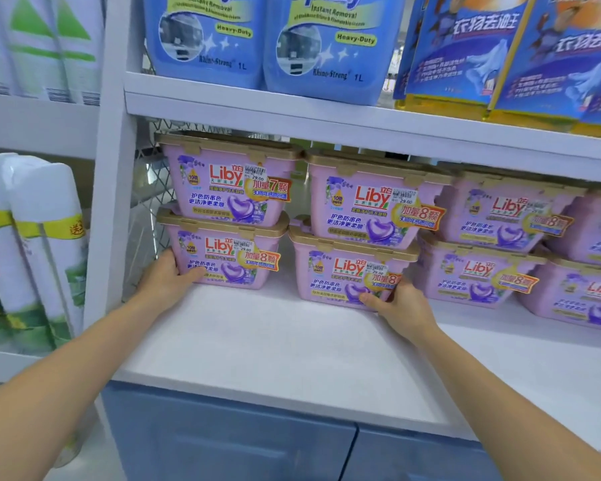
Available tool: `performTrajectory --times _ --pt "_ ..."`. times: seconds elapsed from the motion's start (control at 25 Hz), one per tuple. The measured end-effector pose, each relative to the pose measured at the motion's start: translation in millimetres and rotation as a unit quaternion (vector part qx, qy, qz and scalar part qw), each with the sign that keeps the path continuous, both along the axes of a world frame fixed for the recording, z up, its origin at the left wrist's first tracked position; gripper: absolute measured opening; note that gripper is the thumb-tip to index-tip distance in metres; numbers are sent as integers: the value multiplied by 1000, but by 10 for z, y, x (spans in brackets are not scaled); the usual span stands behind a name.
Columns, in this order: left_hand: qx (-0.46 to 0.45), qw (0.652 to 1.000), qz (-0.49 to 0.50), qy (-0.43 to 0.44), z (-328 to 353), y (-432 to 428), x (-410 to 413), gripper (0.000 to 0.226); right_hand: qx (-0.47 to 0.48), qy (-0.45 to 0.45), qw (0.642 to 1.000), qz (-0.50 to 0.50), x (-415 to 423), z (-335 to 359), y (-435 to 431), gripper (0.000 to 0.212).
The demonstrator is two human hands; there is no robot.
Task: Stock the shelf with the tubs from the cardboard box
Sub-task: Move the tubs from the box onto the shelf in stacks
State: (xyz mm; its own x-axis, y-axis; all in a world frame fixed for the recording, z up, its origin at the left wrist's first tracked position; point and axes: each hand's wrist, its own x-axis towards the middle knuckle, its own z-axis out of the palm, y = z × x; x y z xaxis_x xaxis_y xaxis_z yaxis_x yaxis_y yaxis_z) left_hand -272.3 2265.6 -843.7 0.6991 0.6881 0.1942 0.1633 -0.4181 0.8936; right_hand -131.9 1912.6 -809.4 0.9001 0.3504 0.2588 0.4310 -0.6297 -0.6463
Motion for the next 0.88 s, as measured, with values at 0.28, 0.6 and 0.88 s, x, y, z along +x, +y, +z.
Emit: performTrajectory --times 0.28,0.6,0.88 --pt "20 1000 16 -14 106 -50 196 42 3 26 1000 0 376 -49 82 27" --pt "63 998 26 10 123 -109 335 42 -21 69 997 -38 475 24 88 45" --pt "95 993 7 73 131 -75 349 50 -10 85 996 -33 517 -18 86 40"
